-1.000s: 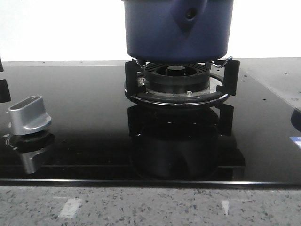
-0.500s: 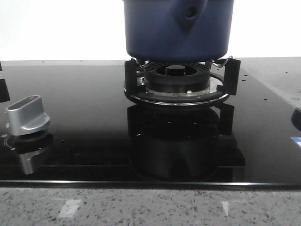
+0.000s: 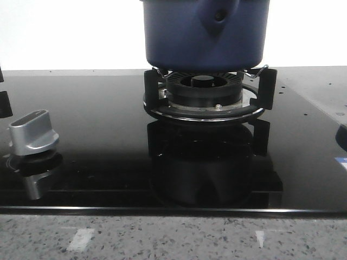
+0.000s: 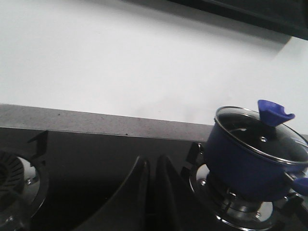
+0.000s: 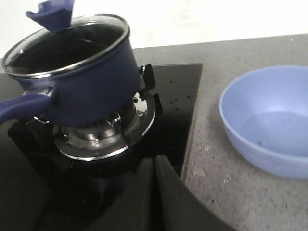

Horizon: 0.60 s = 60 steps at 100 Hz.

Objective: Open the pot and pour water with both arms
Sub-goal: 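Grasp the purple lid knob with the left gripper and lift the lid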

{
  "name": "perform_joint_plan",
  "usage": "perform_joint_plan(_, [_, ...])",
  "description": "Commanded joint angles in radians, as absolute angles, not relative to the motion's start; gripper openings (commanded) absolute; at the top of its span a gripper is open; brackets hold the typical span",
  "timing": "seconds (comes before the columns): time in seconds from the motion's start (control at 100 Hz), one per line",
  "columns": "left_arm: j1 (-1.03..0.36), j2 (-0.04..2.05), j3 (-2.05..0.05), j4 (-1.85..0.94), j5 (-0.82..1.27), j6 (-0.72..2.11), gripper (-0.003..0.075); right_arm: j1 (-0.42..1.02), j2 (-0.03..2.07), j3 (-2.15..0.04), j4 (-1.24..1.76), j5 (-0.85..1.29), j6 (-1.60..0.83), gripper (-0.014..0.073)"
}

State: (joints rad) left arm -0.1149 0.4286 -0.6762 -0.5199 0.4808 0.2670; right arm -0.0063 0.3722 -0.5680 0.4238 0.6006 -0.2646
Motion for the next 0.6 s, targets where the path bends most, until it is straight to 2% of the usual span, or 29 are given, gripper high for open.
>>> perform_joint_plan(0.0, [-0.157,0.501,-0.763,-0.580,0.451,0.339,-0.0015,0.010,0.415,-0.630,0.427,0.554,-0.331,-0.0045])
perform_joint_plan(0.08, [-0.206,0.557,-0.795,-0.633,0.452,0.478,0.0024,0.031,0.435,-0.643,0.418,0.554,-0.333,-0.0034])
perform_joint_plan(0.17, [-0.262,0.604,-0.817,-0.689,0.455,0.578,0.0139,0.047,0.450,-0.652,0.405,0.554,-0.333,0.0043])
perform_joint_plan(0.3, [-0.330,0.678,-0.819,-0.749,0.428,0.588,0.0370,0.047,0.450,-0.656,0.385,0.543,-0.333,0.0274])
perform_joint_plan(0.35, [-0.354,0.710,-0.819,-0.771,0.423,0.611,0.0424,0.047,0.450,-0.656,0.376,0.531,-0.333,0.0351])
perform_joint_plan(0.41, [-0.381,0.753,-0.819,-0.812,0.421,0.662,0.0435,0.047,0.450,-0.656,0.350,0.516,-0.333,0.0398])
perform_joint_plan(0.59, [-0.478,0.882,-0.819,-1.120,0.358,0.965,0.0419,0.045,0.456,-0.656,0.251,0.502,-0.333,0.0395])
